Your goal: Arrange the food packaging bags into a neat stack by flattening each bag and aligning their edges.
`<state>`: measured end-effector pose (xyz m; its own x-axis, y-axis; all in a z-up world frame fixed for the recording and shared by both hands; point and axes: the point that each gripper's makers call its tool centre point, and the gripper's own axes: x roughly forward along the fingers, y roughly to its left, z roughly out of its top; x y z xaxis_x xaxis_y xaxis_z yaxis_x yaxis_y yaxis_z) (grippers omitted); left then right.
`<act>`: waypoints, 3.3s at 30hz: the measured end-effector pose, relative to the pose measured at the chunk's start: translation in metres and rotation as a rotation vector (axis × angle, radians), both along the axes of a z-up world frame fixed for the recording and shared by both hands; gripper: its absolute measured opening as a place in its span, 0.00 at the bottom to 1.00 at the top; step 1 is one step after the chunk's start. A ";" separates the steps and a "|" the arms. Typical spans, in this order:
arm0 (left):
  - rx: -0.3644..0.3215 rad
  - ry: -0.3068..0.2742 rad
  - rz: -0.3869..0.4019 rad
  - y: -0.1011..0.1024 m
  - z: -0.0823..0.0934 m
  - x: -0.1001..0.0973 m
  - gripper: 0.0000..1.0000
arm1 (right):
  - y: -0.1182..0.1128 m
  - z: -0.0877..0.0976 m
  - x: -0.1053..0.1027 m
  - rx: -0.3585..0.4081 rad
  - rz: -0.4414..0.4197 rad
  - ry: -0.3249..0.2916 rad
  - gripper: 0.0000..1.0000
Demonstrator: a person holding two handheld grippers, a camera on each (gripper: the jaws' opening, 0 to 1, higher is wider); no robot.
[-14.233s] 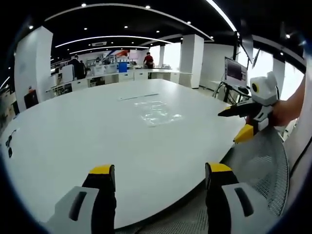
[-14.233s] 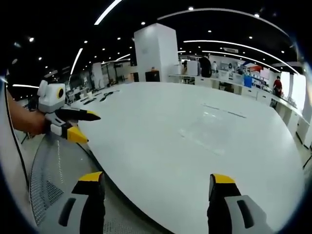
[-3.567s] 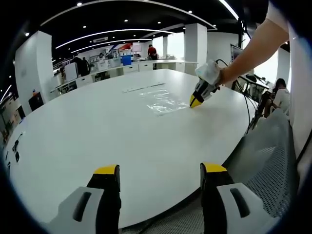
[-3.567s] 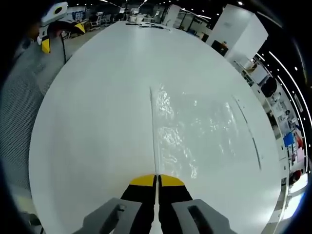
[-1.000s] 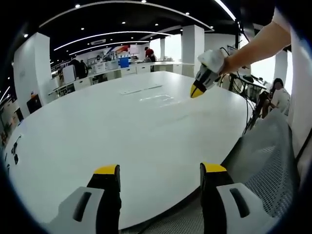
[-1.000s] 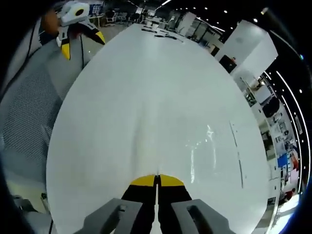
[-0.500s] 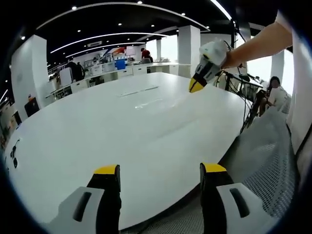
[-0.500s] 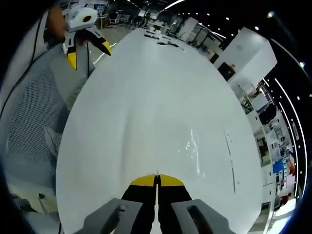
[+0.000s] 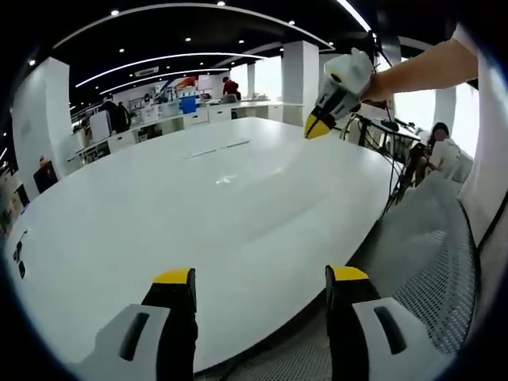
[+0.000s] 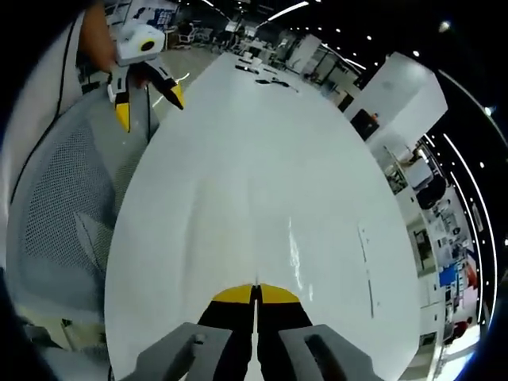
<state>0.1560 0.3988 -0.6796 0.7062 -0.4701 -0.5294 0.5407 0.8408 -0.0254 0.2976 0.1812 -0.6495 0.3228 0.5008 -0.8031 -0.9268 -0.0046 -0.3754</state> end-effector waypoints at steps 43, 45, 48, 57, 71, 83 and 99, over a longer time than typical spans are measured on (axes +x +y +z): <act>-0.067 -0.025 -0.086 -0.015 0.037 0.014 0.59 | 0.000 0.084 -0.016 0.109 0.003 -0.082 0.00; -0.064 -0.035 -0.094 -0.016 0.040 0.016 0.59 | 0.001 0.088 -0.016 0.117 0.000 -0.081 0.00; -0.060 -0.047 -0.107 -0.015 0.048 0.020 0.59 | 0.002 0.092 -0.017 0.133 -0.005 -0.075 0.00; -0.053 -0.078 -0.148 -0.018 0.071 0.030 0.56 | 0.004 0.105 -0.021 0.161 -0.005 -0.072 0.00; -0.021 -0.131 -0.219 -0.023 0.108 0.048 0.51 | 0.006 0.120 -0.023 0.196 -0.001 -0.061 0.00; 0.003 -0.168 -0.263 -0.027 0.133 0.060 0.50 | 0.013 0.132 -0.031 0.226 0.014 -0.051 0.00; 0.061 -0.199 -0.348 -0.037 0.170 0.073 0.46 | 0.022 0.148 -0.035 0.256 0.035 -0.050 0.00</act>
<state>0.2289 0.3617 -0.5096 0.6017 -0.6714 -0.4327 0.7828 0.6033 0.1525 0.2628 0.2027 -0.5015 0.3378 0.6970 -0.6326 -0.9082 0.0650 -0.4134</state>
